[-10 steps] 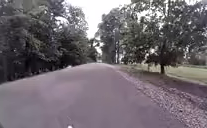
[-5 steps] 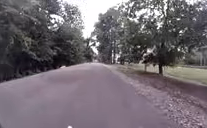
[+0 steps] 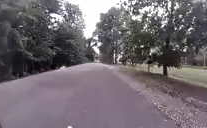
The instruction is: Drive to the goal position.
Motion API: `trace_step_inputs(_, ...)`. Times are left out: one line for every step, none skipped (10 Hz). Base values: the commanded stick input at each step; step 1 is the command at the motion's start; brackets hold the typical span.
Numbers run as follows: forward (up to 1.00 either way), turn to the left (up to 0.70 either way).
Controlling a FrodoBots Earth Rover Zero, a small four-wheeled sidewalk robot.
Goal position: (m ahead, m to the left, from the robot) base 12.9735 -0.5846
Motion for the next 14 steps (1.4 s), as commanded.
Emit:
trace_step_inputs(1.00,0.01)
trace_step_inputs(1.00,0.01)
trace_step_inputs(1.00,0.01)
trace_step_inputs(1.00,0.01)
trace_step_inputs(1.00,0.01)
trace_step_inputs(1.00,0.01)
trace_step_inputs(1.00,0.01)
trace_step_inputs(1.00,0.01)
trace_step_inputs(1.00,0.01)
trace_step_inputs(1.00,0.01)
trace_step_inputs(1.00,0.01)
trace_step_inputs(1.00,0.01)
trace_step_inputs(1.00,0.01)
trace_step_inputs(1.00,0.01)
